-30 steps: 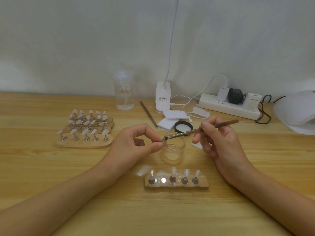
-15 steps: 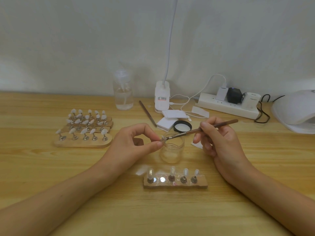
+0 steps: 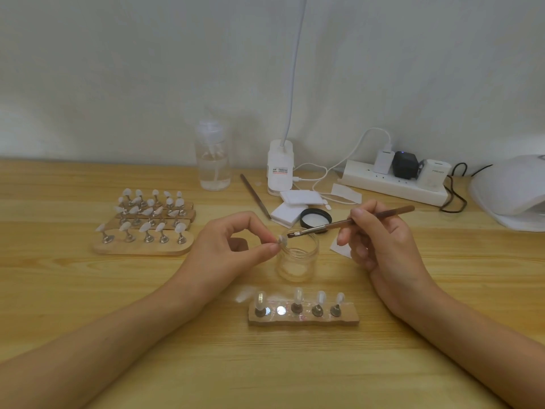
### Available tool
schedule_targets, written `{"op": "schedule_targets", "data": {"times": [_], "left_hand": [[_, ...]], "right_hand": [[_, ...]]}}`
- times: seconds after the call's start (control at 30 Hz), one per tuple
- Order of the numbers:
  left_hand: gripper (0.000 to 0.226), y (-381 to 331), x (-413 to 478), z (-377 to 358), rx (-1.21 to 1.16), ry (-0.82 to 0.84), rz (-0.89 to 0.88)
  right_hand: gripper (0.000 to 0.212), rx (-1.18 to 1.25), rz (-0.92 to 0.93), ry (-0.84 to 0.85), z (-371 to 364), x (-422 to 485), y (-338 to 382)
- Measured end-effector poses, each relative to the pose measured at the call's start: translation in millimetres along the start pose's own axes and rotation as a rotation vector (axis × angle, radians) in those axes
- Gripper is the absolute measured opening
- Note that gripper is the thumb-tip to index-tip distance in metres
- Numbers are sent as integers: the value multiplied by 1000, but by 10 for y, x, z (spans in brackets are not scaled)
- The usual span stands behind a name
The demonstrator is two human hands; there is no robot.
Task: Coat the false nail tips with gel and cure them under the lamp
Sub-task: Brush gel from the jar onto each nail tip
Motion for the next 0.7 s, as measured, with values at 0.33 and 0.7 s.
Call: {"op": "schedule_targets", "data": {"times": [0.33, 0.7], "left_hand": [[11, -19, -7, 1, -19, -9, -16], [19, -25, -7, 65, -87, -105, -35]], "right_hand": [[20, -23, -17, -1, -5, 0, -20], [13, 65, -36, -35, 34, 2, -15]]}}
Point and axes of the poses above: each hand's wrist, its own x-axis towards the middle knuckle, its own z-axis out of the back of the hand, y = z × x, the point moved 7 cm from there along x, towards the middle knuckle, and after that the axes turned 3 degrees about x, right-handed, at the moved point
